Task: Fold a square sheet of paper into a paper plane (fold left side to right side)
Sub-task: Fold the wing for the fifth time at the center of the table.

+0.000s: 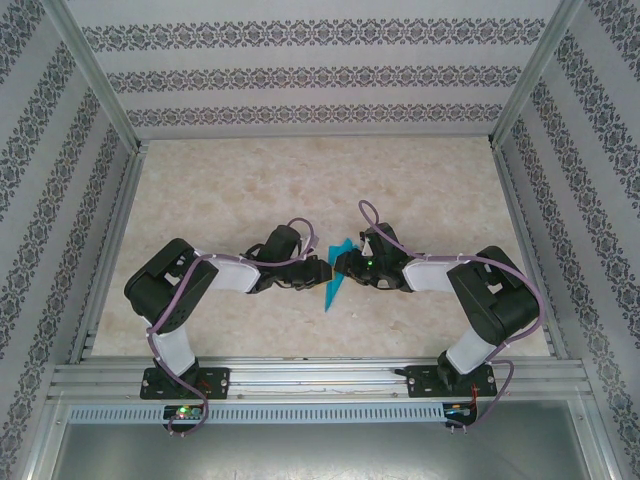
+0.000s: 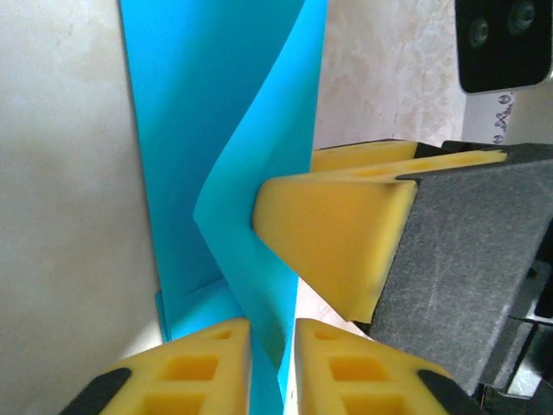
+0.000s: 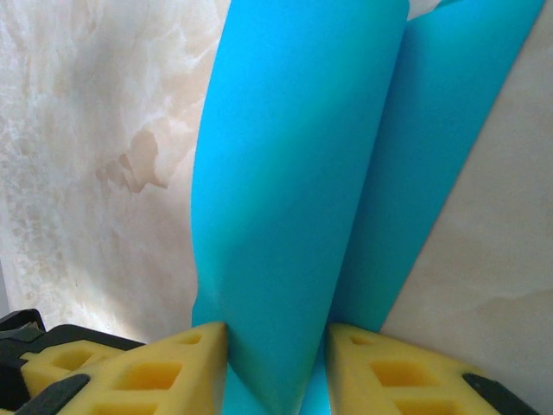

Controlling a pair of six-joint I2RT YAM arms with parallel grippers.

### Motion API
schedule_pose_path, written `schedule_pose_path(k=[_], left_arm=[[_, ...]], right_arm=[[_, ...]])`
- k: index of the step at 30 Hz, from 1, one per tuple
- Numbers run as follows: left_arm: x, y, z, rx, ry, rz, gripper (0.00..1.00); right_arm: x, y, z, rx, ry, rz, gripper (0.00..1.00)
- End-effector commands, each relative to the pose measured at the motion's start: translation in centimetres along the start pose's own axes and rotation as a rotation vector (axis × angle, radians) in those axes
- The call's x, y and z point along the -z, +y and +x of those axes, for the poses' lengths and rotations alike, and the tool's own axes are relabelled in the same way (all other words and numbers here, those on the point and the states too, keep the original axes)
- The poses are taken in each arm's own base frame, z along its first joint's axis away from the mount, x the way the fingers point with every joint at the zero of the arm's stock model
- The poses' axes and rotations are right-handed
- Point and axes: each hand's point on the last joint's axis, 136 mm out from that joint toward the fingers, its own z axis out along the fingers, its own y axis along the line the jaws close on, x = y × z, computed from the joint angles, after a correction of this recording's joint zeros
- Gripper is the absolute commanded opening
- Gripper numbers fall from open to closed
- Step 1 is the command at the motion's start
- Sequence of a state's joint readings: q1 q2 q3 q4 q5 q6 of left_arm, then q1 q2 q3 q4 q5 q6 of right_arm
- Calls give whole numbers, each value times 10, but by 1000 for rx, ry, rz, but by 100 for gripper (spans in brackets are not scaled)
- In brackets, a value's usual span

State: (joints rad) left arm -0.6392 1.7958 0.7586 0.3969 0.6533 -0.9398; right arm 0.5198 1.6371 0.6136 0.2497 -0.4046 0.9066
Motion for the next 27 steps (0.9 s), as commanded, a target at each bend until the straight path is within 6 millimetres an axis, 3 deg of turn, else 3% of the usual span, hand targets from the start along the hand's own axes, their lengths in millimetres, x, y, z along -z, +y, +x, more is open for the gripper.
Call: schedule_pose_path(k=[1,8,27], left_arm=[[-1,11,-2,-20,12,-48,16],[-2,15,-4,-34,11,-75,9],[-2,23,-8,-73,43,-122,8]], right_arm=[[-9,-28,19,-17,58,109,36],[-10,-31,21,-12,69,122,36],[-10,-44,28,2,112,206,36]])
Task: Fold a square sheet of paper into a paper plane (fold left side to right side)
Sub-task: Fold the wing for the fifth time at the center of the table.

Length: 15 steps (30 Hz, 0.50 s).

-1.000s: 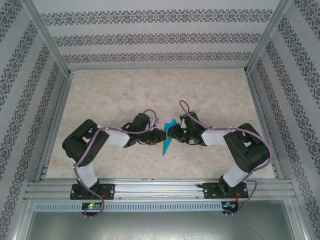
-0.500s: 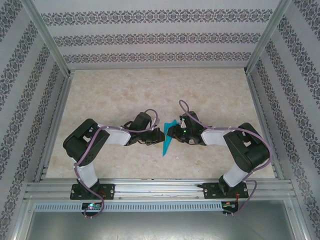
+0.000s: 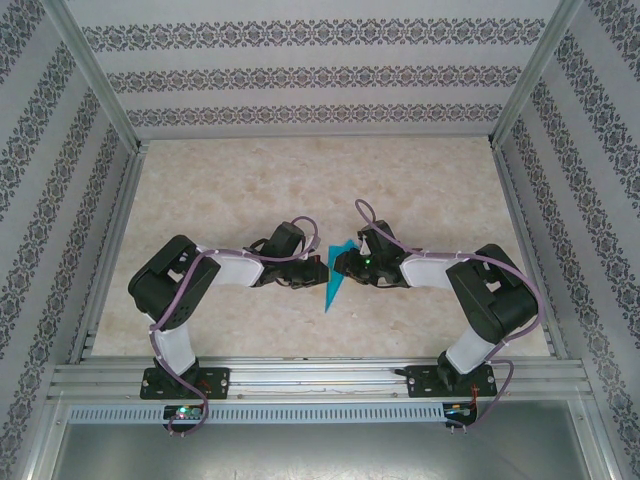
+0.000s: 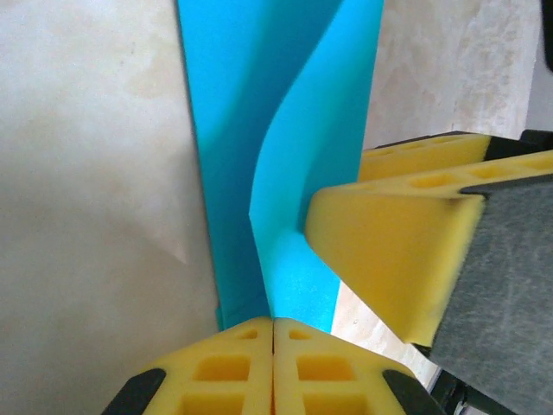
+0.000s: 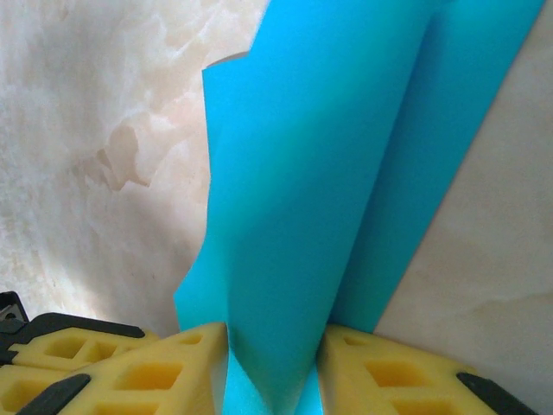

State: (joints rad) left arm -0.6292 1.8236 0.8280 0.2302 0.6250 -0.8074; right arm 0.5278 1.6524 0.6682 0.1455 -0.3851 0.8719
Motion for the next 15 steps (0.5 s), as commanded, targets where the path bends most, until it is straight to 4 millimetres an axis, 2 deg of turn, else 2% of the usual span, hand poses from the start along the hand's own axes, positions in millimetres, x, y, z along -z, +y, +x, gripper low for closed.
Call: schedule_pose_path(k=[1,15], left_arm=[[1,6,-7,-13,4,-21,8],[-6,13,-7,-22,31,-33,7]], right_arm=[[-11,-40,28,-13,87,150,36],[-12,-39,28,-2,98,160,36]])
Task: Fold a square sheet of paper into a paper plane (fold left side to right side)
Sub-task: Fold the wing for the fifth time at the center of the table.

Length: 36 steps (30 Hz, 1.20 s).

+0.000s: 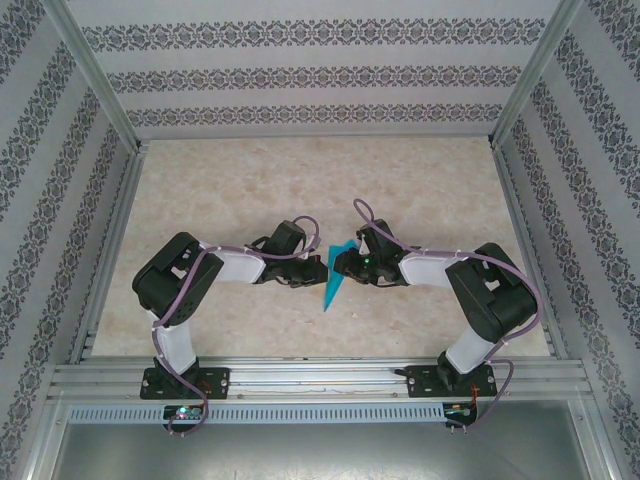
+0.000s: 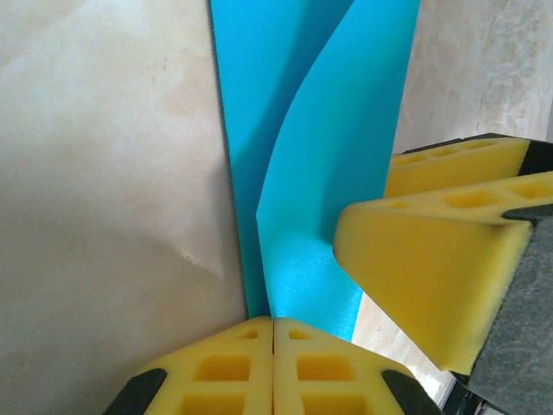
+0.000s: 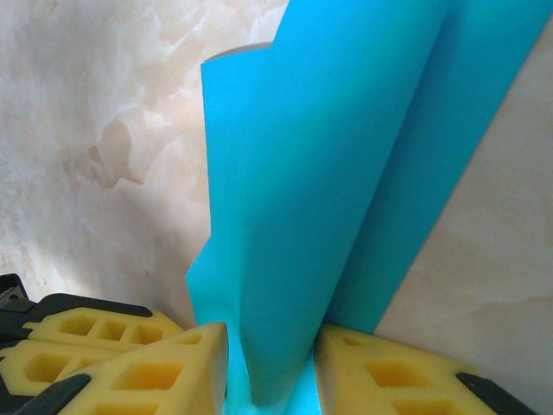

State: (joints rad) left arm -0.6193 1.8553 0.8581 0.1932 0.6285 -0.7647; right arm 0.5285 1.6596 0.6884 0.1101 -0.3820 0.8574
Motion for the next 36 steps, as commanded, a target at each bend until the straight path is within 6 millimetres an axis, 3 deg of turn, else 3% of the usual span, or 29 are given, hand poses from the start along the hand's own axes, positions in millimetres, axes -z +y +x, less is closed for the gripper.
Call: schedule_pose_path(k=[1,22,36], left_arm=[[-2,7,-4,-7,15,-15,7],[-13,32,8,14,64,-111,4],[-17,28,12,-13,86,-126,4]], right_arm=[[-12,-38,29,-9,87,143,36],[7,-9,13,-29,26,36,36],[10,-5,9,-33,10,10,35]])
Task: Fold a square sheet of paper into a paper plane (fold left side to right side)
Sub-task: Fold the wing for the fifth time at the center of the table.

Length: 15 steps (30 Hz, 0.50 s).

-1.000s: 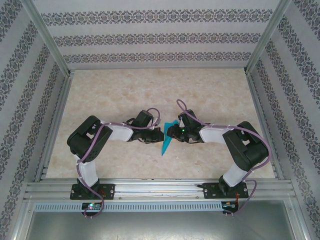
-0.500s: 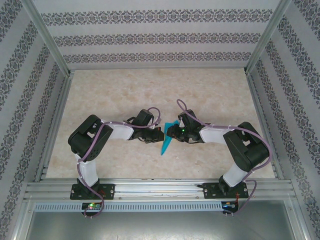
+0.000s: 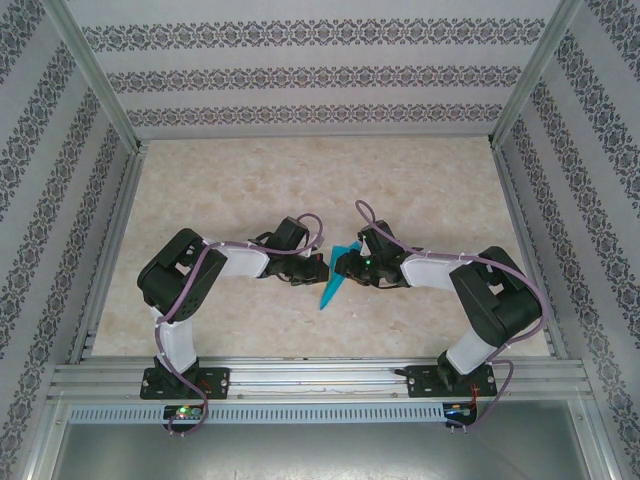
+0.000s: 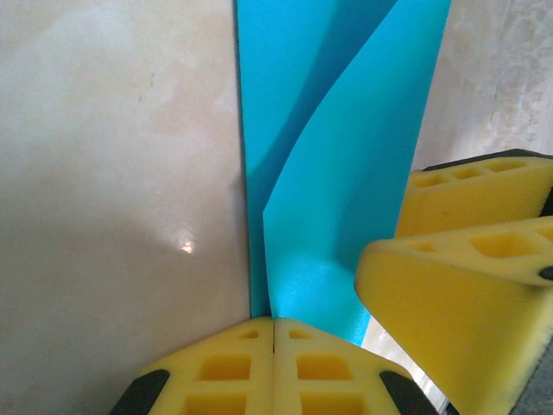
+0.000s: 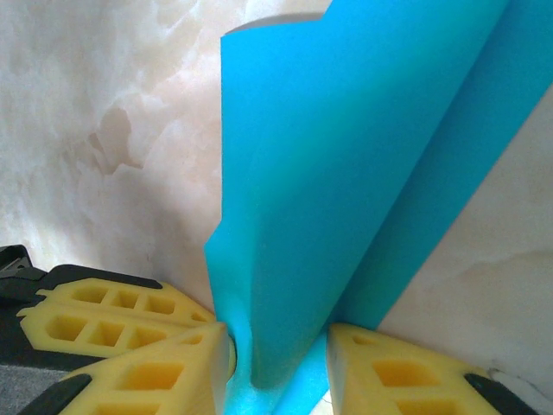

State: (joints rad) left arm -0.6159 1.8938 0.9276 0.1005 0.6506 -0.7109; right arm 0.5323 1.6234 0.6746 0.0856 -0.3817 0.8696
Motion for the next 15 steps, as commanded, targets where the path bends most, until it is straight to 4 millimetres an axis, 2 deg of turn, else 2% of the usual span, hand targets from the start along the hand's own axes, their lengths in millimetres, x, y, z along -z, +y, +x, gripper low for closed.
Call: schedule_pose_path(k=[1,8,15], left_arm=[[-12,26,13,5,36,-105,4],[-13,26,14,0,39,-115,4],[-14,23,14,-14,45,-123,4]], right_arm=[[4,-5,4,-22,5,8,35],[13,-1,-1,-18,-22,-11,35],[26,-1,-3,-22,-39,-28,39]])
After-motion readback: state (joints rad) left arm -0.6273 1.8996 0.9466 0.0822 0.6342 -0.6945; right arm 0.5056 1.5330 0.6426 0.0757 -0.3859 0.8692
